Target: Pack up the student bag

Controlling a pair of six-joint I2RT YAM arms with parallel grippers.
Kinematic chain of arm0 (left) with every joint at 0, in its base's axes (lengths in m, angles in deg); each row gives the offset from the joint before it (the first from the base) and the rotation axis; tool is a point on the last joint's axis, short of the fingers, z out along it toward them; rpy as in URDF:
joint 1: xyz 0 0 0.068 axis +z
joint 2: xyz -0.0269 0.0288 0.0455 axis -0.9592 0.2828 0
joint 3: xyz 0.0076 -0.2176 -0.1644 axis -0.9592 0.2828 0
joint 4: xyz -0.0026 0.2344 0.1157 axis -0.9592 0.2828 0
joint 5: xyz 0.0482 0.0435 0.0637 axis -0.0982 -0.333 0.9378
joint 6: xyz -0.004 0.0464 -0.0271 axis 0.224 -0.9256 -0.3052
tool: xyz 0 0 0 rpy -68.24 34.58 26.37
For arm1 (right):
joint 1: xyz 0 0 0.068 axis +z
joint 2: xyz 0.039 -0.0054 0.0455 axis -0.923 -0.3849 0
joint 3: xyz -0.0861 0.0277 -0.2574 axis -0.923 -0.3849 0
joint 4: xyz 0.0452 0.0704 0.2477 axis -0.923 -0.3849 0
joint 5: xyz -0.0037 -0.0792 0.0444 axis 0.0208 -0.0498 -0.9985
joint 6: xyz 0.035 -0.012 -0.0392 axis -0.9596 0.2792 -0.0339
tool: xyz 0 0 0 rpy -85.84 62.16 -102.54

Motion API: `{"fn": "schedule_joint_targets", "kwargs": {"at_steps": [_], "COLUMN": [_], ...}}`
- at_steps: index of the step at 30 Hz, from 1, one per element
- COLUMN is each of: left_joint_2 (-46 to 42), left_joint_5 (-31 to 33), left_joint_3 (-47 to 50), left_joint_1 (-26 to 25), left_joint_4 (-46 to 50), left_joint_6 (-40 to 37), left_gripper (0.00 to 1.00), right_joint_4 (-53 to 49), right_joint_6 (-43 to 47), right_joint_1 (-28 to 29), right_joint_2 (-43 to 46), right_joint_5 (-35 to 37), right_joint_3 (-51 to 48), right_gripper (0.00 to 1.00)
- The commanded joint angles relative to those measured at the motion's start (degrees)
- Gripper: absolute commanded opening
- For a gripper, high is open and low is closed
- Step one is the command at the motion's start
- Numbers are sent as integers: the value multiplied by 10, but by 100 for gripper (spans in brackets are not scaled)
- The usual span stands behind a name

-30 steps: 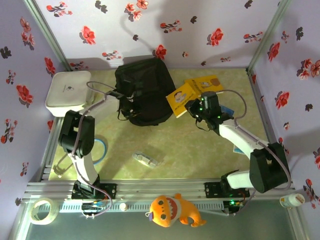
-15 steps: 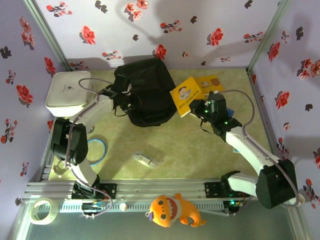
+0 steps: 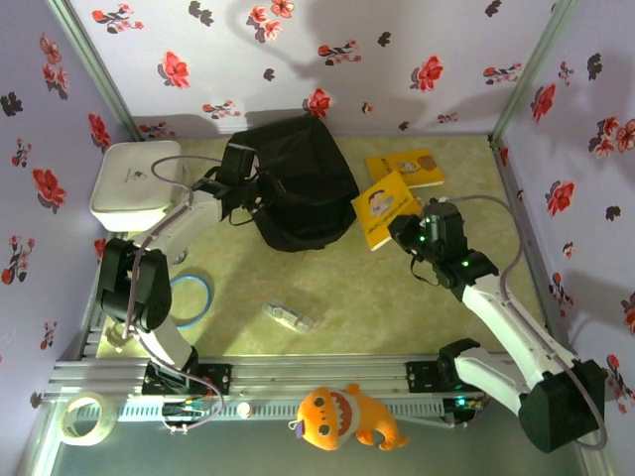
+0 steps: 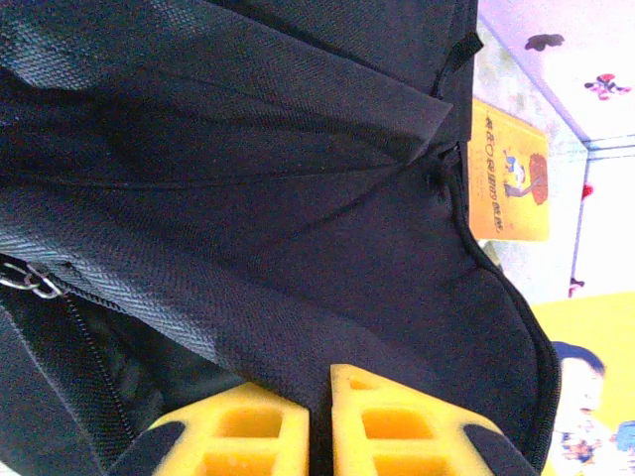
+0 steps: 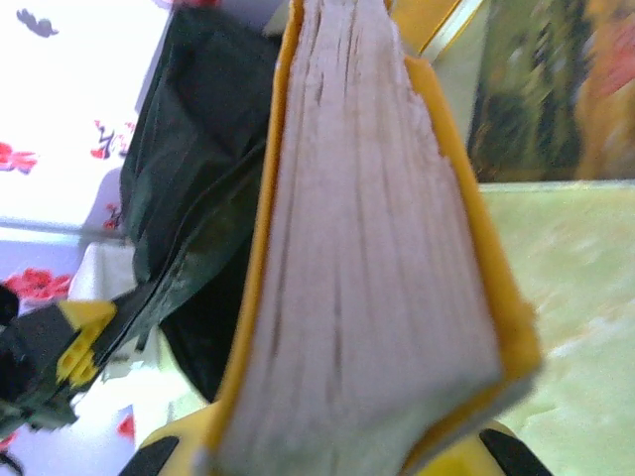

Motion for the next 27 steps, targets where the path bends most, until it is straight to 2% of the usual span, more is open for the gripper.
{"fn": "schedule_joint_targets", "kwargs": {"at_steps": [1, 10, 14, 22, 27], "left_joint_2": [-23, -33, -34, -54, -76], "left_joint_5": [-16, -47, -62, -79, -100], "left_joint_3": [4, 15, 14, 20, 28], "left_joint_1": [2, 0, -2, -5, -7], "left_joint_4": [-38, -61, -66, -68, -81], "left_joint_6": [10, 9, 9, 11, 14], "left_gripper": [11, 11, 11, 11, 12], "right_joint_4": [141, 264, 318, 571, 630], "right_joint_6": [-57, -200, -220, -263, -264], "right_joint_1": [21, 59, 64, 75, 79], "right_joint_2": [-27, -115, -155, -263, -322], "right_joint_5": [-86, -47, -60, -89, -94], "right_joint_3": [0, -37, -33, -7, 29], "right_gripper": [7, 6, 6, 7, 7]}}
